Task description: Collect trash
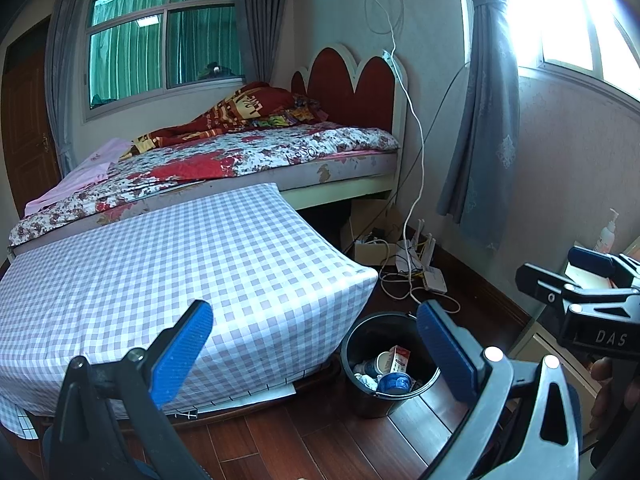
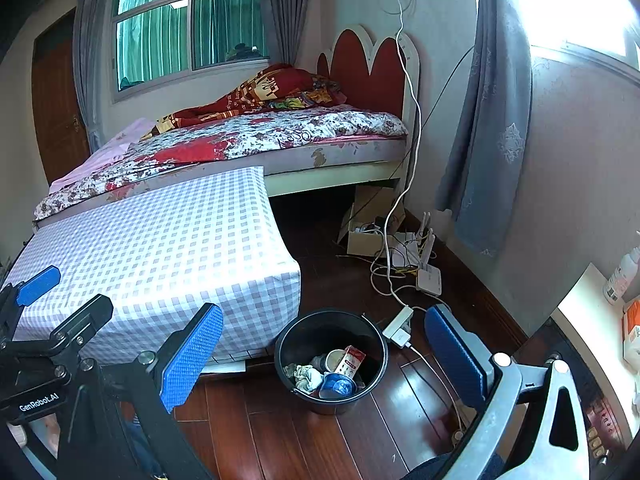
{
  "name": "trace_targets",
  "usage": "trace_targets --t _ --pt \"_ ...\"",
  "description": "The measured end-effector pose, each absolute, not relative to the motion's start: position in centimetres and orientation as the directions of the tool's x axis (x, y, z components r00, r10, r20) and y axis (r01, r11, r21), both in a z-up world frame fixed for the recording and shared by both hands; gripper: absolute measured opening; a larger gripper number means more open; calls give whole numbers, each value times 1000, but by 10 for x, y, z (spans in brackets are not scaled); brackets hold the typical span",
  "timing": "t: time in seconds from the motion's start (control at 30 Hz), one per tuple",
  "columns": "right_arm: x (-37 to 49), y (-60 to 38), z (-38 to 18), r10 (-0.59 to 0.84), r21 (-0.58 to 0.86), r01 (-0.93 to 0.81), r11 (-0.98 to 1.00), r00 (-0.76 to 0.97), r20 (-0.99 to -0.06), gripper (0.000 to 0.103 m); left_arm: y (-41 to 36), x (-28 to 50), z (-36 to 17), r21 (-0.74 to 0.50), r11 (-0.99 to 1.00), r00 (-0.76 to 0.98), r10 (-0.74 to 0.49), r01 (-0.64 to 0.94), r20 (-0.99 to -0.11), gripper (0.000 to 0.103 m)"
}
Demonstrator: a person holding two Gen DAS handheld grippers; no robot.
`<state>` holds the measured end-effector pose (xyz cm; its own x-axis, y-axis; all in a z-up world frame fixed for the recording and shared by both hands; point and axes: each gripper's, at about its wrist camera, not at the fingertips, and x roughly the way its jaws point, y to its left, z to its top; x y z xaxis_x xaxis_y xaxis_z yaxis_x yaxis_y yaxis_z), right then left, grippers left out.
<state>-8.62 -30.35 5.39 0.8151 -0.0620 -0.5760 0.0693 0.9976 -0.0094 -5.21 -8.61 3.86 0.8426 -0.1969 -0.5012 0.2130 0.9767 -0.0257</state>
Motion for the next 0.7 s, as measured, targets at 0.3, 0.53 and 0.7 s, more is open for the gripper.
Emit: trace_targets --t 0.3,0.53,0.7 --pt "-86 -305 54 -63 -9 70 997 814 -577 102 -86 -52 38 -26 976 841 -198 214 -504 102" --pt "-86 -306 54 -65 -12 71 997 814 -578 102 -87 -51 38 -19 977 842 -193 212 -504 102" --pt "-85 -306 54 -65 -12 72 997 812 -580 102 -88 -50 38 -1 976 845 -188 217 -500 102"
